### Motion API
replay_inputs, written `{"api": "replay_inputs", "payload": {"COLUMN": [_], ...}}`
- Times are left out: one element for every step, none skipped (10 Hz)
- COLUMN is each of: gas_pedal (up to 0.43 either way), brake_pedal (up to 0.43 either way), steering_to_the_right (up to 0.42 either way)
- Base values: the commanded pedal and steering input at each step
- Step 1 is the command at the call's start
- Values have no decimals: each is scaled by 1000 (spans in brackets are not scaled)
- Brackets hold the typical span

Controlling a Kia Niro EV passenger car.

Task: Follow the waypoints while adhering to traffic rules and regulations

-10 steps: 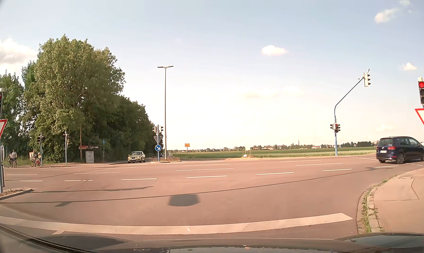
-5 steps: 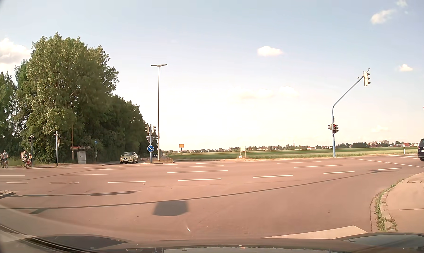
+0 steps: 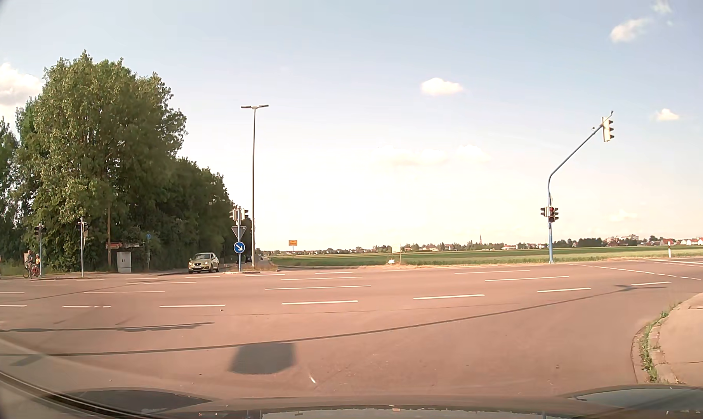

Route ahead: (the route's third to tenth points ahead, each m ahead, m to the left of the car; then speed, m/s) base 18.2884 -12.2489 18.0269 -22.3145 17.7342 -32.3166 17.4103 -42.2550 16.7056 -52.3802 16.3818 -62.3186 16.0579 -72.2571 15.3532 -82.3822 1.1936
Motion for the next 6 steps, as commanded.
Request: {"api": "replay_inputs", "payload": {"gas_pedal": [0,0,0,0,0,0], "brake_pedal": [177,152,146,152,152,171], "steering_to_the_right": [90,90,93,93,93,93]}}
